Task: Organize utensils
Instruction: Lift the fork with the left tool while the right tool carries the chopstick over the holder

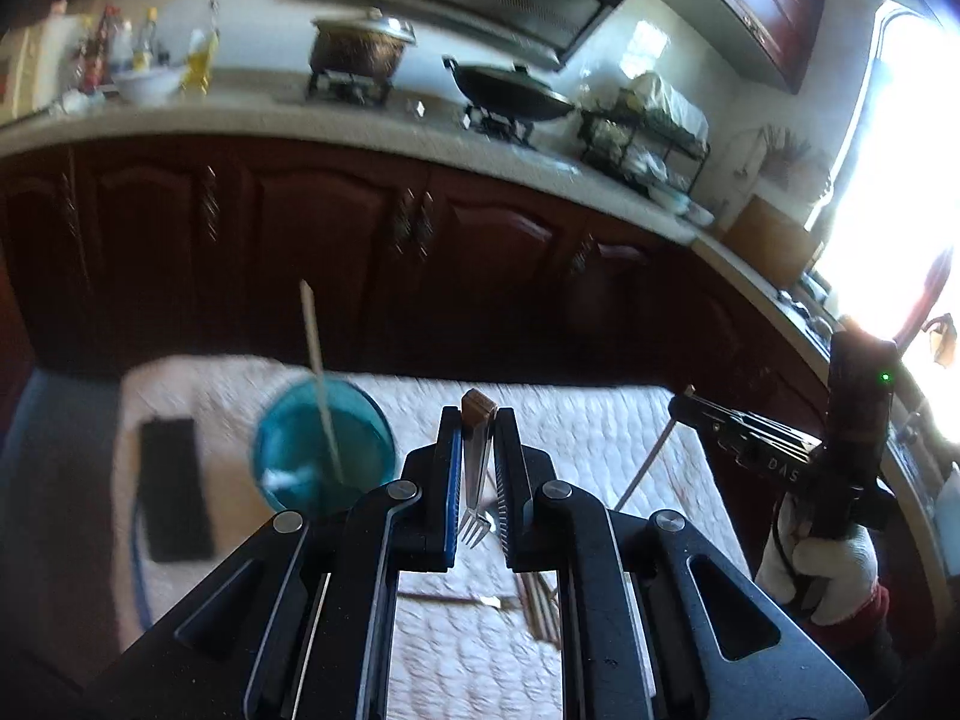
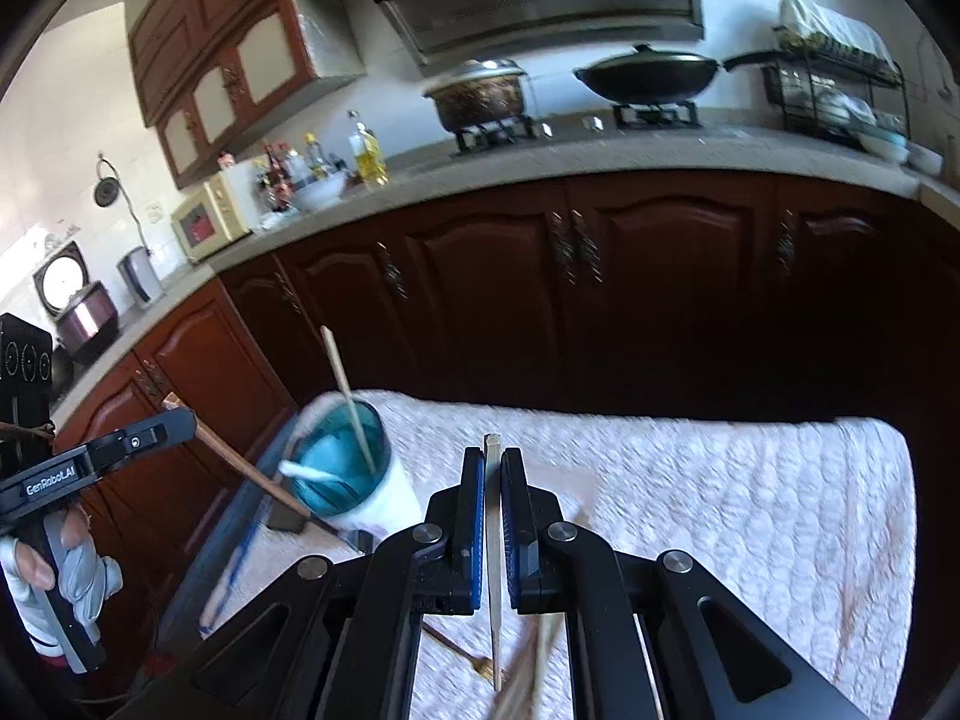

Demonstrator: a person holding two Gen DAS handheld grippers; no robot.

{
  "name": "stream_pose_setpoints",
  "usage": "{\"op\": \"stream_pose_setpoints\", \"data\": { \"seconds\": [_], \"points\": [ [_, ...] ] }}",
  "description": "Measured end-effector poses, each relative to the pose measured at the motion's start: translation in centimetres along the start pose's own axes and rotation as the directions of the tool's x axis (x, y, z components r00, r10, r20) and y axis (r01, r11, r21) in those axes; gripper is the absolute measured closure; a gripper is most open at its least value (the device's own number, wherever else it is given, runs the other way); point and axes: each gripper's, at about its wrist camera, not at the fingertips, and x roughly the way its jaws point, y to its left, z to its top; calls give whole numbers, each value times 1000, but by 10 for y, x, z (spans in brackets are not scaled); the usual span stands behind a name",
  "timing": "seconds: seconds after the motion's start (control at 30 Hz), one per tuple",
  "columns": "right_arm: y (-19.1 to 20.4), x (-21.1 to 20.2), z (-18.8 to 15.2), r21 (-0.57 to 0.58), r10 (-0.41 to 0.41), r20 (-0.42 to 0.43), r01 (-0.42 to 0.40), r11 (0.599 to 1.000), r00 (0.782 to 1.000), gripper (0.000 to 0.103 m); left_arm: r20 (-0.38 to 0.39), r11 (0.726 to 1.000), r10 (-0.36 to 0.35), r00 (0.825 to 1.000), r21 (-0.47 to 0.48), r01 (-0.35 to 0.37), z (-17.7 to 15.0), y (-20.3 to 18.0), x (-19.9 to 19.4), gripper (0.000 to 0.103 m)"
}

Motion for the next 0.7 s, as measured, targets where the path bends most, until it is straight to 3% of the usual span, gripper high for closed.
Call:
{"op": "stream_pose_setpoints", "data": {
  "seconds": [0.37,0.57,0.7],
  "points": [
    [65,28,77,-37,131,118,-128,991,984,98,101,989,146,984,-11,-145,45,45,-20,94],
    [102,69,96,-106,126,130,-112,988,984,98,96,972,235,967,-9,-236,49,69,6,94],
    [114,111,91,-134,113,88,-101,986,990,98,52,970,244,968,-32,-243,43,87,30,94]
  ]
}}
